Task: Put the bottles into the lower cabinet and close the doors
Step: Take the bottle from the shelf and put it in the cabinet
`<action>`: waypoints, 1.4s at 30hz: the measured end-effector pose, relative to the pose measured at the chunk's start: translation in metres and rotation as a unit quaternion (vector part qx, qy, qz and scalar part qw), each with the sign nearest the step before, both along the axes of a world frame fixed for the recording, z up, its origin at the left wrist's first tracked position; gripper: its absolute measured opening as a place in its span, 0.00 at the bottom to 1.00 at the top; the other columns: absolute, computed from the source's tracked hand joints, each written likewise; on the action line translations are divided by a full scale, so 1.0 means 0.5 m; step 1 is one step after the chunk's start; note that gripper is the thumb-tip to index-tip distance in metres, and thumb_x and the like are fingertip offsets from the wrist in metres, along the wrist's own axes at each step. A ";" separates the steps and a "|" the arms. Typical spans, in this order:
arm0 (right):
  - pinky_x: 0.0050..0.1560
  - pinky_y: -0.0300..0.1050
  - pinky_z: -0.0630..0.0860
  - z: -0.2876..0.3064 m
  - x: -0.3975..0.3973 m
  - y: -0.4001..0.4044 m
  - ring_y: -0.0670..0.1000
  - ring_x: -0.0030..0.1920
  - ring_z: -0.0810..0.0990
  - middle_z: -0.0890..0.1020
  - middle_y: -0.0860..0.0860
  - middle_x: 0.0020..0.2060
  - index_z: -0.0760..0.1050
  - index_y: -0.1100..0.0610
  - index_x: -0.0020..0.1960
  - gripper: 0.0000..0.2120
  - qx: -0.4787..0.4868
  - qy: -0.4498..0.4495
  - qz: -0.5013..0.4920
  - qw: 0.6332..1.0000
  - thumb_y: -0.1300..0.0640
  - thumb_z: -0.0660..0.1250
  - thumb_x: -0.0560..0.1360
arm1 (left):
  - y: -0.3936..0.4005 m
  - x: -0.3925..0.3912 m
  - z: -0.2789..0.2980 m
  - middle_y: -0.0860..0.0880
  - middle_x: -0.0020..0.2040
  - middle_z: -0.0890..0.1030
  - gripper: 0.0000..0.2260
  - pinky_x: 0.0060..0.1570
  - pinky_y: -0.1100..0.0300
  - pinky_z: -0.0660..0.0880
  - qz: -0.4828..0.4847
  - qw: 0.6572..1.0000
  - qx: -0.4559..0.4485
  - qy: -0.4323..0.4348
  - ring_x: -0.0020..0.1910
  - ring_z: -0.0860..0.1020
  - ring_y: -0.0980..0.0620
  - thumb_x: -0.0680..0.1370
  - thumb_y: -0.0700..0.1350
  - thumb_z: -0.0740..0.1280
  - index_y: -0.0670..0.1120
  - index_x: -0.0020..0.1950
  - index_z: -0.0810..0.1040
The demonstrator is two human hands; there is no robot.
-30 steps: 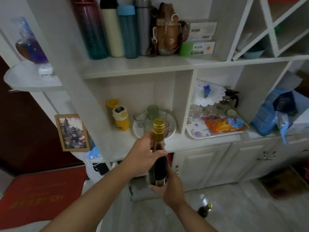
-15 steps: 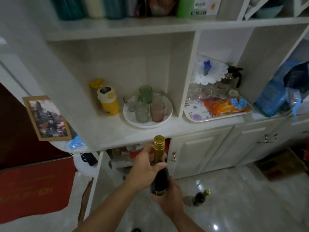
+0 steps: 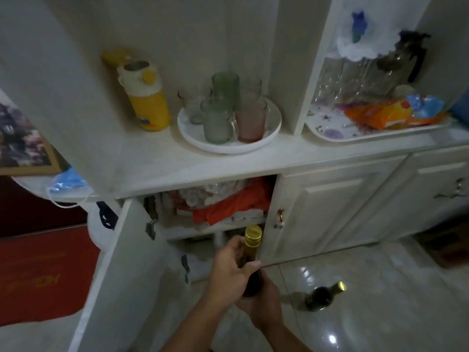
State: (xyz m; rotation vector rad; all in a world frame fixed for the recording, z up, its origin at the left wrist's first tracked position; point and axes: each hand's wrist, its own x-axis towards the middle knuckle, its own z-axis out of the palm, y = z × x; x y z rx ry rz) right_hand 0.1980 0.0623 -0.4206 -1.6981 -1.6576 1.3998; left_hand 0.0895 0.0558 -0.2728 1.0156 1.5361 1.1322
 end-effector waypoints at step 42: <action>0.46 0.44 0.79 -0.571 -0.232 0.154 0.53 0.51 0.83 0.84 0.51 0.50 0.75 0.55 0.53 0.20 0.001 -0.074 0.092 0.993 0.53 0.74 0.64 | 0.083 -0.164 -0.620 0.56 0.42 0.82 0.15 0.45 0.62 0.76 0.256 0.960 0.007 0.117 0.44 0.80 0.59 0.72 0.33 0.71 0.55 0.41 0.77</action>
